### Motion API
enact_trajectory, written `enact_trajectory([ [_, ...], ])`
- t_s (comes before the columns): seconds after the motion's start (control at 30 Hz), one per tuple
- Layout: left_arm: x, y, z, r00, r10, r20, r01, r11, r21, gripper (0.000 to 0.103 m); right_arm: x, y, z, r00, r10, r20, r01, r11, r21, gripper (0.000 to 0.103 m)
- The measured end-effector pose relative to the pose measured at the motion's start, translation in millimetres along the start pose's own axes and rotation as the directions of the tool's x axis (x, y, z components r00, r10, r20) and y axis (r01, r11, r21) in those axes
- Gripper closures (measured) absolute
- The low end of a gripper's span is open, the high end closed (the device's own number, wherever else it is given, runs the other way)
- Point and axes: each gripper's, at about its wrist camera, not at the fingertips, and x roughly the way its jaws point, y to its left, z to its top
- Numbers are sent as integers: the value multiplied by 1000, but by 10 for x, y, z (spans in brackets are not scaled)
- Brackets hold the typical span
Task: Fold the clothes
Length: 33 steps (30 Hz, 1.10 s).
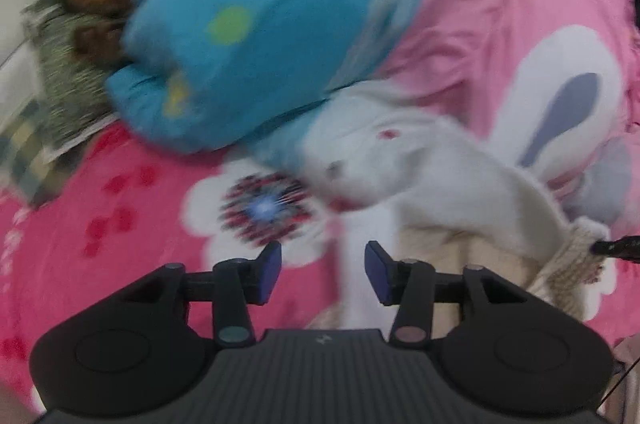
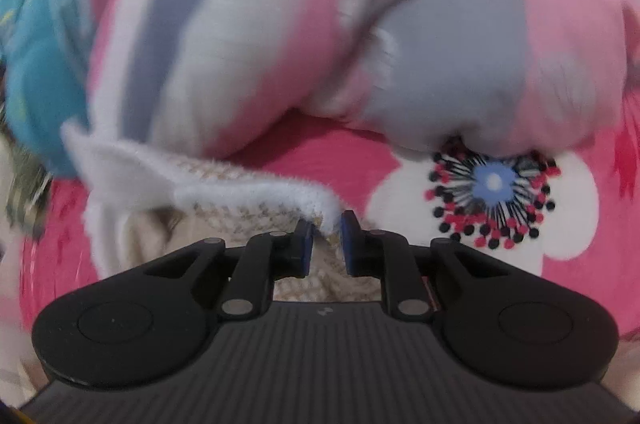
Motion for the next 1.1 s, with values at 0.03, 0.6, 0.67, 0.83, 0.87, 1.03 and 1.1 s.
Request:
enact_trajectory([
  [0.03,-118,220,-22,999,44,4,-44,999,3,54,-36,-22,-40,1000,14,18,-15,1000,22,88],
  [0.6,-101,2308,-937,974,-30,-224,59,991,122,40,-1718,902,-1624,979,163,127,-184,966,181,58],
  [0.67,311,2082,-1424,928,-146,-344,204,969,139,45,-1419,1291,-1878,967,251,43,-254,946,203,57],
  [0.83,943,1580,-2415,834,-265,-485,401,894,200,47,-459,2165,-2560,930,331,-159,-289,927,240,57],
  [0.87,992,1503,-2535,832,-270,-485,411,887,212,47,-294,2290,-2684,930,323,-178,-276,930,243,57],
  [1.03,1160,1393,-2767,848,-290,-444,400,899,178,46,309,2615,-2977,963,199,-181,-161,966,205,57],
  [1.1,1158,1356,-2819,860,-286,-423,389,903,182,46,497,2627,-2986,967,187,-174,-151,968,201,57],
])
